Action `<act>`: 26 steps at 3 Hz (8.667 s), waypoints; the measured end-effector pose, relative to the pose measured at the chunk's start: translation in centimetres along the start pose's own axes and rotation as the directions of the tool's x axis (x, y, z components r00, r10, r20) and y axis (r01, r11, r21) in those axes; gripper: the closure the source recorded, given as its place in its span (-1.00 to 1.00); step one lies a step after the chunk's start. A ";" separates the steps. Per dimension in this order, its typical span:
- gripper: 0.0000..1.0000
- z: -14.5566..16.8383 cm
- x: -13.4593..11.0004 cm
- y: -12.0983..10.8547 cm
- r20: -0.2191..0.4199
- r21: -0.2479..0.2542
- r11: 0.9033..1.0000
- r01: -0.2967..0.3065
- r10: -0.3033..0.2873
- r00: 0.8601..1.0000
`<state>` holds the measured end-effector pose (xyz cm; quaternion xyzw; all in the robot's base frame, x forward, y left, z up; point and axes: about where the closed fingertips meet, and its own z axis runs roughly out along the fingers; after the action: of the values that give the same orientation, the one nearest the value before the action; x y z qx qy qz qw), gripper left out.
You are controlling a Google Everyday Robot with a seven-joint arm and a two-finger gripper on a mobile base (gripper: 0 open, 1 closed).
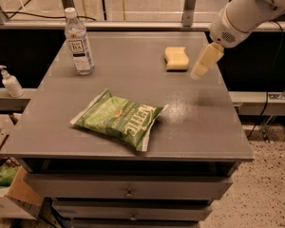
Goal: Move sponge near blue plastic bottle
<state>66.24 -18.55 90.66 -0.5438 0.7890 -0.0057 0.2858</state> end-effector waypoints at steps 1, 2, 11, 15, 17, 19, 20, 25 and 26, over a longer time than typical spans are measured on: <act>-1.00 3.1 -0.2 -1.9 0.031 -0.004 0.999 -0.042 0.042 0.999; -1.00 5.9 0.1 -3.3 0.059 -0.012 0.995 -0.100 0.101 0.993; 1.00 8.0 -7.5 1.6 0.207 -0.163 0.983 -0.085 0.118 0.971; 1.00 9.8 -14.9 6.6 0.199 -0.154 0.987 0.045 -0.014 0.980; 1.00 12.3 -16.5 6.9 0.188 -0.155 0.987 0.031 -0.002 0.982; 1.00 14.2 -17.2 9.2 0.184 -0.203 0.979 0.033 0.005 0.983; 1.00 14.3 -17.9 10.0 0.190 -0.215 0.976 0.042 0.000 0.982; -1.00 14.3 -20.4 11.8 0.211 -0.257 0.963 0.078 -0.023 0.977; -1.00 14.0 -20.4 11.8 0.213 -0.259 0.962 0.087 -0.031 0.977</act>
Offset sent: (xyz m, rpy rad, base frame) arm 0.0842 -0.0009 -0.0591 0.1702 0.0203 -0.1208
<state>67.59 8.05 84.26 -0.5985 0.7318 0.1488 0.2901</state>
